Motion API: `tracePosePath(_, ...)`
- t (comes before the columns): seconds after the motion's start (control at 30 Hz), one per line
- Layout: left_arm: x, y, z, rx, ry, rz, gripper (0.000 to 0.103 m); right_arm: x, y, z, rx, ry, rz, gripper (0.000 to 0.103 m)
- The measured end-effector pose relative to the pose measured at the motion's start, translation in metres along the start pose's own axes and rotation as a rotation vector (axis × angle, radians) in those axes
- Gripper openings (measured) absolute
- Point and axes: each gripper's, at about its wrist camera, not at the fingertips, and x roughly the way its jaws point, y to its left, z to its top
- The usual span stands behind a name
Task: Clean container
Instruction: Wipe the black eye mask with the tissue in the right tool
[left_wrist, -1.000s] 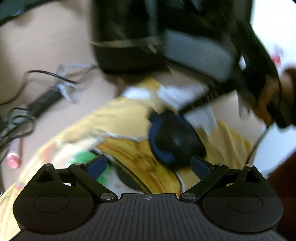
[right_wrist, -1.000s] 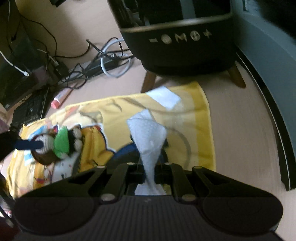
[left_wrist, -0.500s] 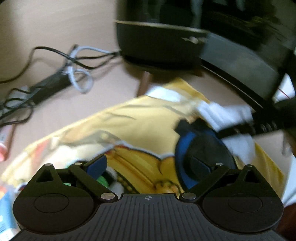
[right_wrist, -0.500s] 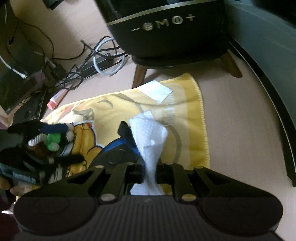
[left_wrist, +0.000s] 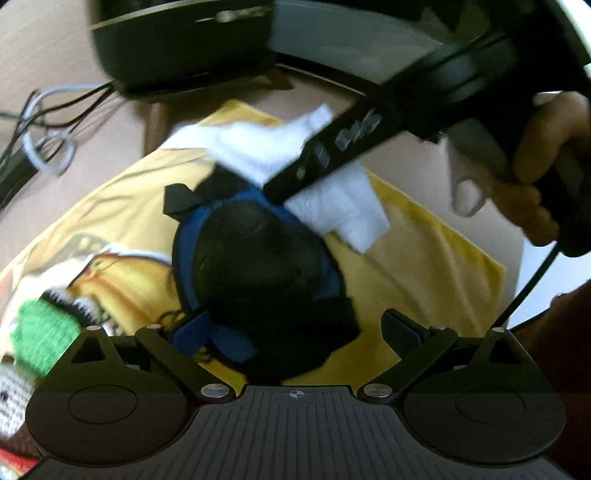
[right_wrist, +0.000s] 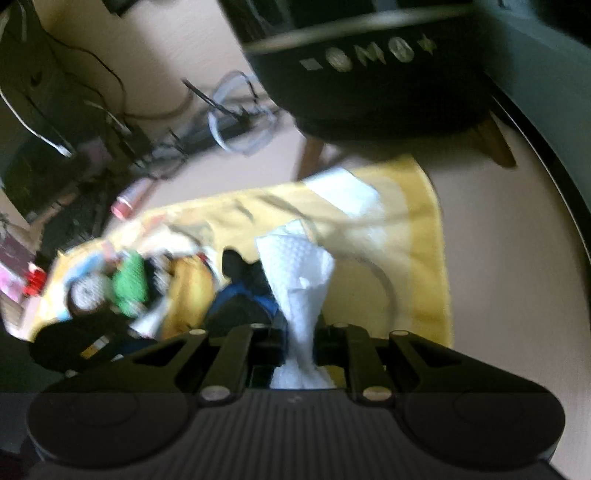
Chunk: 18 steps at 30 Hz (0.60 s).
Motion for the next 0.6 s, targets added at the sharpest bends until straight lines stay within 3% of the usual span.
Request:
tracePosePath(0.1, -0.007, 0.011, -0.003, -0.046, -0.002, 0.002, 0.101, -0.006, 0.018, 0.006, -0.063, -0.016, 0.05, 0.014)
tracePosePath(0.23, -0.01, 0.01, -0.003, -0.047, -0.007, -0.01, 0.101, -0.008, 0.031, 0.009, -0.176, -0.035, -0.004, 0.014)
tracePosePath(0.3, -0.01, 0.007, -0.003, -0.031, -0.002, -0.012, 0.101, -0.001, 0.025, 0.009, -0.19, -0.02, -0.054, 0.017)
tracePosePath(0.37, -0.01, 0.004, -0.003, -0.02, 0.001, -0.015, 0.101, 0.003, 0.014, 0.01, -0.147, 0.005, -0.043, 0.018)
tracePosePath(0.47, -0.013, 0.002, -0.002, -0.006, -0.004, -0.037, 0.101, 0.004, 0.005, 0.007, -0.121, 0.025, -0.041, 0.032)
tracePosePath(0.53, -0.013, -0.004, -0.003, 0.016, -0.008, -0.049, 0.101, 0.001, 0.005, 0.005, -0.14, 0.025, -0.05, 0.05)
tracePosePath(0.6, -0.011, -0.007, -0.002, 0.028, -0.001, -0.05, 0.101, -0.001, 0.005, 0.004, -0.147, 0.019, -0.062, 0.05)
